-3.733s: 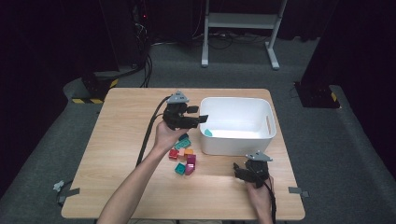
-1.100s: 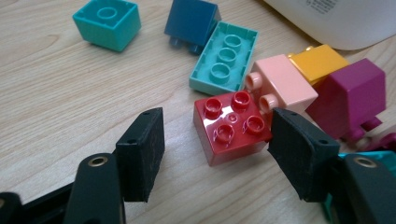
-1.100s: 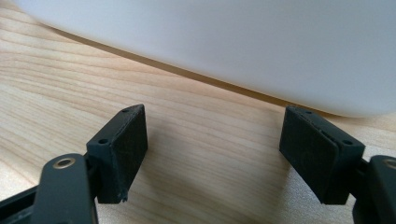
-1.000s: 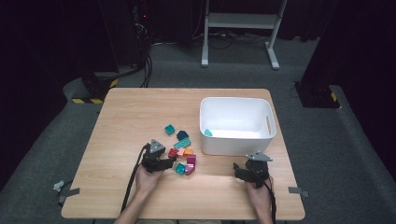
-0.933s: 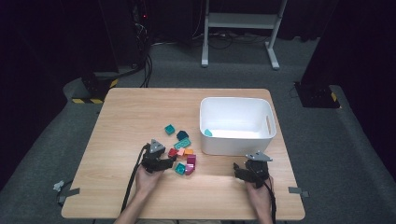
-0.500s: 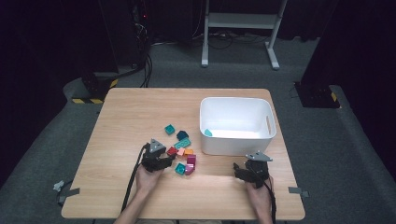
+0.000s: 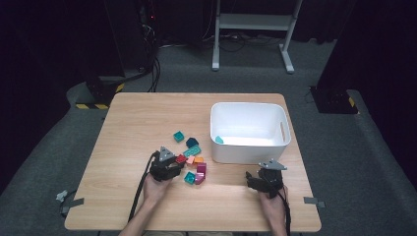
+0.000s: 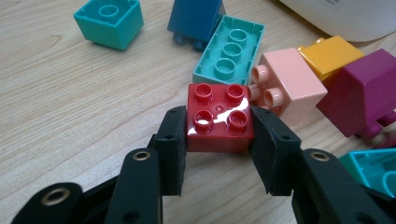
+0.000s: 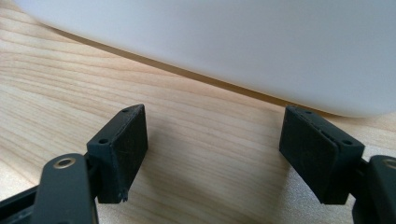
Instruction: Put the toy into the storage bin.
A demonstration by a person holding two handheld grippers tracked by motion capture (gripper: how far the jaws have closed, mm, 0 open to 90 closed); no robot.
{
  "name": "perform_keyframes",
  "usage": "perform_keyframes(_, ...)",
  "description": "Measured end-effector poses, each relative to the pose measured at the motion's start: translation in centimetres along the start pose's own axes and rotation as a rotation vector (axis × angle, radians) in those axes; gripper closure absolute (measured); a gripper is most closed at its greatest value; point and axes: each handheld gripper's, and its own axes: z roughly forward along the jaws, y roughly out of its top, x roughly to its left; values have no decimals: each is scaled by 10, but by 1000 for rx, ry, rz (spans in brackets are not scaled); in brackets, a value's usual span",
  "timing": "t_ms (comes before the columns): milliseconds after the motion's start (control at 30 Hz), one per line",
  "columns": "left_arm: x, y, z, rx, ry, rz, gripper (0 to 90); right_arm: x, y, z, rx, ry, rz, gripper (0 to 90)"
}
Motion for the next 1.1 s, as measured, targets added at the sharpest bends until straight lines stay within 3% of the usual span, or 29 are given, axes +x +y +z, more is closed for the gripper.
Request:
perform_keyframes(333,1,-1,-3,-2,-20,19,586,0,0,0,-1,-1,0,234)
perform_keyframes(1100,9,9,-28,-46,-67,-5,586,0,0,0,-1,-1,0,234)
